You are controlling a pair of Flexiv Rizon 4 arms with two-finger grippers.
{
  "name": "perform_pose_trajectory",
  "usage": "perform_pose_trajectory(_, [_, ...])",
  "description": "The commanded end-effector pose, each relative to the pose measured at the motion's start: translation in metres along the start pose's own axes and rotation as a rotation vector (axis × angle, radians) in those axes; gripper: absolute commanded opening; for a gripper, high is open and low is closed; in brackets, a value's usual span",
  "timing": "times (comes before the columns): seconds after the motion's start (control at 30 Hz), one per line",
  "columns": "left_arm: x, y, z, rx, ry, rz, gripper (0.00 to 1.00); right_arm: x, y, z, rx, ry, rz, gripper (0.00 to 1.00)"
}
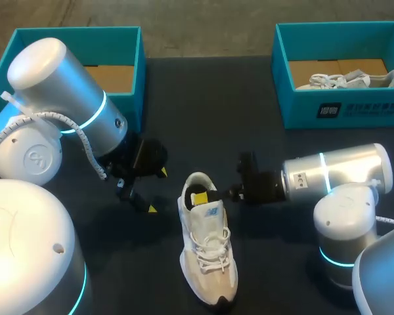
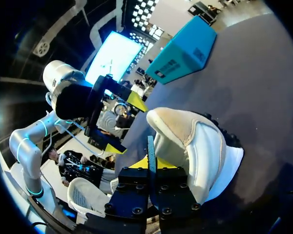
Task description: Take the shoe out of the shoebox, open the shoe tongue, remove and reinsert the insole, then place the shoe into the shoebox
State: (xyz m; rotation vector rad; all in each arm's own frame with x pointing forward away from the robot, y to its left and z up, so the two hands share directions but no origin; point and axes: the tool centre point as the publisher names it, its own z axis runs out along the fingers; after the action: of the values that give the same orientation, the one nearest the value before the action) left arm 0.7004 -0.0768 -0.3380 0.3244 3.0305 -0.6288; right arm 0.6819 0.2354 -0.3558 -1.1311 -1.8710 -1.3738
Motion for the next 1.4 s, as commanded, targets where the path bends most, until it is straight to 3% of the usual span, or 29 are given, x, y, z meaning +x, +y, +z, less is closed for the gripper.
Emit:
perform_pose_trajectory(0.03, [0.001, 0.000, 0.000, -0.003, -0.001, 0.000, 1.00, 0.002, -0.007, 0.006, 0.007, -0.012, 0.007, 0.00])
perform_pose_trajectory(0.13, [0.001, 0.000, 0.000, -0.003, -0.001, 0.000, 1.00, 0.007, -0.005, 0.004, 0.001, -0.022, -0.005, 0.00])
perform_pose_trajectory(0.2, [0.001, 0.000, 0.000, -0.003, -0.001, 0.000, 1.00, 0.011, -0.002, 0.004, -0.006, -0.031, -0.023, 0.31])
perform_pose_trajectory(0.3, [0.001, 0.000, 0.000, -0.003, -0.001, 0.000, 1.00, 0.018, 0.004, 0.002, -0.011, -0.051, -0.053, 0.48])
perform_pose_trajectory(0.4, [0.001, 0.000, 0.000, -0.003, -0.001, 0.000, 1.00, 0.023, 0.009, 0.000, -0.015, -0.069, -0.079, 0.58])
perform_pose_trajectory(0.47, [0.001, 0.000, 0.000, -0.003, -0.001, 0.000, 1.00, 0.027, 0.012, -0.001, -0.014, -0.079, -0.094, 0.56])
perform_pose_trajectory(0.67, [0.001, 0.000, 0.000, -0.003, -0.001, 0.000, 1.00, 0.032, 0.020, -0.006, -0.016, -0.100, -0.120, 0.67])
perform_pose_trajectory(0.97, [0.001, 0.000, 0.000, -0.003, -0.001, 0.000, 1.00, 0.031, 0.022, -0.012, -0.016, -0.113, -0.121, 0.70])
perform_pose_trajectory(1.4, [0.001, 0.000, 0.000, -0.003, -0.001, 0.000, 1.00, 0.047, 0.025, -0.057, -0.016, -0.222, -0.101, 0.73])
